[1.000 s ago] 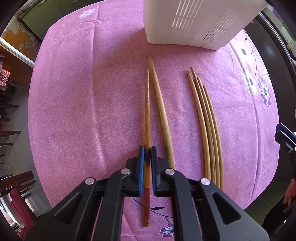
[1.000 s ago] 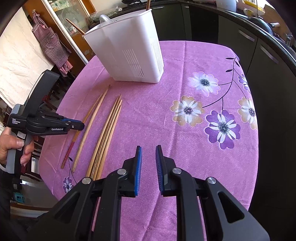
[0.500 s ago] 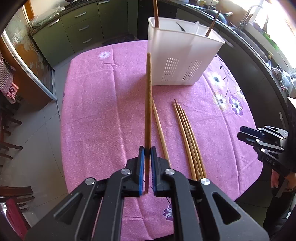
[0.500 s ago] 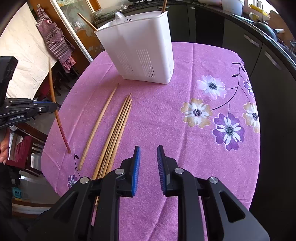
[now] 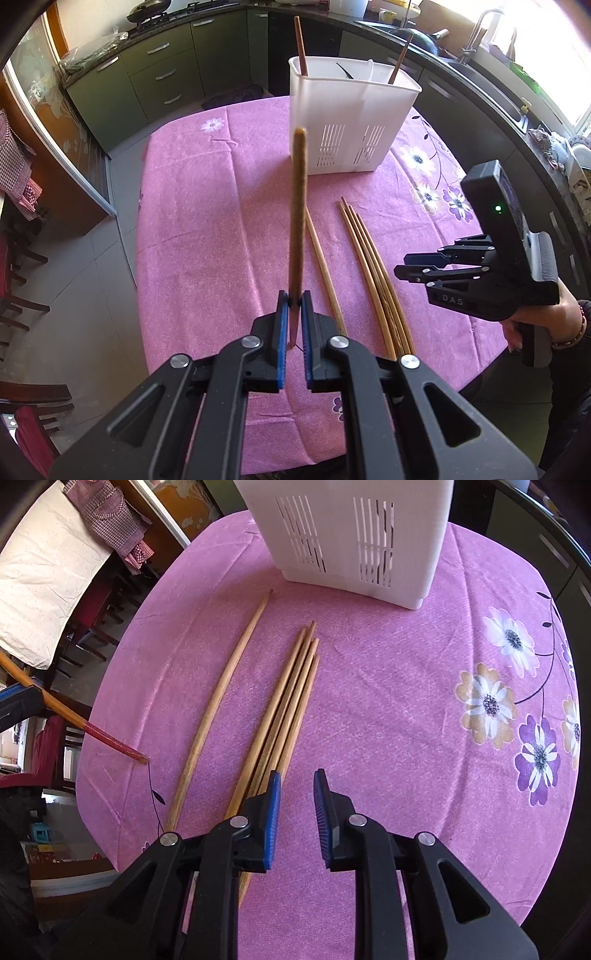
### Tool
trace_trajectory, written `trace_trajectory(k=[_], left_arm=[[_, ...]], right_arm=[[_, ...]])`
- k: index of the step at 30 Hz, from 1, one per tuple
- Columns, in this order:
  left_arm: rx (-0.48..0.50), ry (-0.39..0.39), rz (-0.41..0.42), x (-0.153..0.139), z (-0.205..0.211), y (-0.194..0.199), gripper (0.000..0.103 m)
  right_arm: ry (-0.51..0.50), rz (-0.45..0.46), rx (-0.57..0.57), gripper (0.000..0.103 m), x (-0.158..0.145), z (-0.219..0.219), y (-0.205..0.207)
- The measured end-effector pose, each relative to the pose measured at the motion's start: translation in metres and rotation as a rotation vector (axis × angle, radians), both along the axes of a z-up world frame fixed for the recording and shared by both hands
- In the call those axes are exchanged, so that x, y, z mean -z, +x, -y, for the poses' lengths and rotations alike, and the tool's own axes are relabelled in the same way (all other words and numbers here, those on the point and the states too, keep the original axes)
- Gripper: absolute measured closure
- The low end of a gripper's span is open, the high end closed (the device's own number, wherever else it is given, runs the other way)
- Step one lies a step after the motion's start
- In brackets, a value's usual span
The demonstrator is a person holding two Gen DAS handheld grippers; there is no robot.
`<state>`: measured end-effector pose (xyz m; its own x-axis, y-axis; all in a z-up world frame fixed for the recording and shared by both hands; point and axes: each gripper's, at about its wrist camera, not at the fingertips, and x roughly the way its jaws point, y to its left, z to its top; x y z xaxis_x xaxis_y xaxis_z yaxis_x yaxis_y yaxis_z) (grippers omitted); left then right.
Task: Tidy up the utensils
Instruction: 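Lift the chopstick upright with the left tool while the right tool approaches the remaining chopsticks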
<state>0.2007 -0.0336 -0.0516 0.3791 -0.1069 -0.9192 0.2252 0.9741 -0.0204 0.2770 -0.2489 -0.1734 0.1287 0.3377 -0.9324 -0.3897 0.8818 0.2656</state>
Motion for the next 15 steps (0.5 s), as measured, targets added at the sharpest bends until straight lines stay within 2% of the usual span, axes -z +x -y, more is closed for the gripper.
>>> trace_trajectory(k=[3,6,15], left_arm=[[0.009,-0.001,0.005,-0.001,0.0,-0.002,0.096],[0.015,0.0,0.007,-0.002,0.0,-0.004,0.096],[0.022,-0.002,0.003,0.0,-0.001,-0.005,0.096]], right_arm=[[-0.014,-0.02,-0.003,0.085,0.004,-0.007,0.002],[-0.051,-0.025,-0.003,0.09,0.009,-0.013,0.004],[-0.113,-0.028,-0.011,0.09,0.007,-0.025,0.003]])
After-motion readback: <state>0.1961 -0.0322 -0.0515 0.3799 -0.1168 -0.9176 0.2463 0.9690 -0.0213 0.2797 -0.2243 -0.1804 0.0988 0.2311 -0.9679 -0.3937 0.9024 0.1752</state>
